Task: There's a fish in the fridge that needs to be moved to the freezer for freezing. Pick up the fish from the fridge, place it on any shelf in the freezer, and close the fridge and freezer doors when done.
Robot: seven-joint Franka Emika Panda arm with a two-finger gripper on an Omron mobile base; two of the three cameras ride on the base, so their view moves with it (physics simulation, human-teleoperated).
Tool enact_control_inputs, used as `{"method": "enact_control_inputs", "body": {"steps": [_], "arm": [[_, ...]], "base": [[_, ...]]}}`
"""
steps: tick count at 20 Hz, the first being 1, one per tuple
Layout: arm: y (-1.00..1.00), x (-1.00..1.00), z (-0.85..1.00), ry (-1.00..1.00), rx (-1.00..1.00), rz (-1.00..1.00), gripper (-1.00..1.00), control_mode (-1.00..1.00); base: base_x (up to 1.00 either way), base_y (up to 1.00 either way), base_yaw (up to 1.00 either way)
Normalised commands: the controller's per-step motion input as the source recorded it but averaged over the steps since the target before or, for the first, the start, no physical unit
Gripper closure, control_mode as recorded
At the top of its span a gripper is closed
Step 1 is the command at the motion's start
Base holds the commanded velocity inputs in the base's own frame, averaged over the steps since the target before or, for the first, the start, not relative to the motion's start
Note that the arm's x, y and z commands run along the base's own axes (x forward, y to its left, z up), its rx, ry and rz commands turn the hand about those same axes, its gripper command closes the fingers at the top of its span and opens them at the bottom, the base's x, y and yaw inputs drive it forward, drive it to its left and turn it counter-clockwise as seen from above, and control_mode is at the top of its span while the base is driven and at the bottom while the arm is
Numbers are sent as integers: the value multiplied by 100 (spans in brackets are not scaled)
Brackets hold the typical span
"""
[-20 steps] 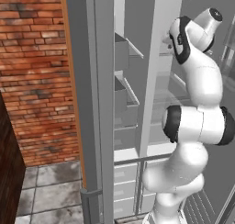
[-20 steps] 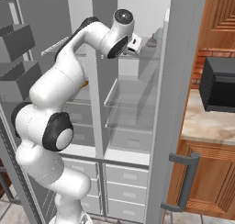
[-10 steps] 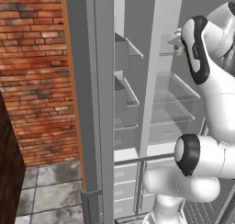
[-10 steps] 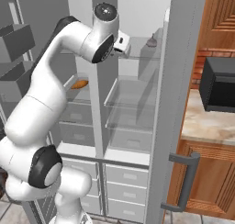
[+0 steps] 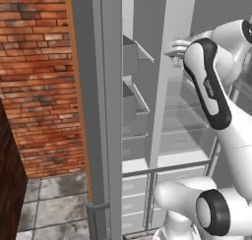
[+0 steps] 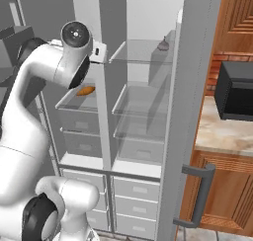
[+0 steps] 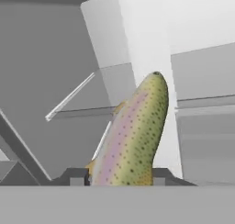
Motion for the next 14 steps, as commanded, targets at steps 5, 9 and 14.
{"method": "enact_control_inputs", "body": {"steps": [5, 9, 14], "arm": [[81, 13, 0, 0, -3, 16, 100, -100], [35, 54, 0, 0, -2, 16, 100, -100], [41, 63, 0, 0, -3, 11, 100, -100]], "base": [[0, 0, 0], [0, 0, 0], [0, 0, 0]]}}
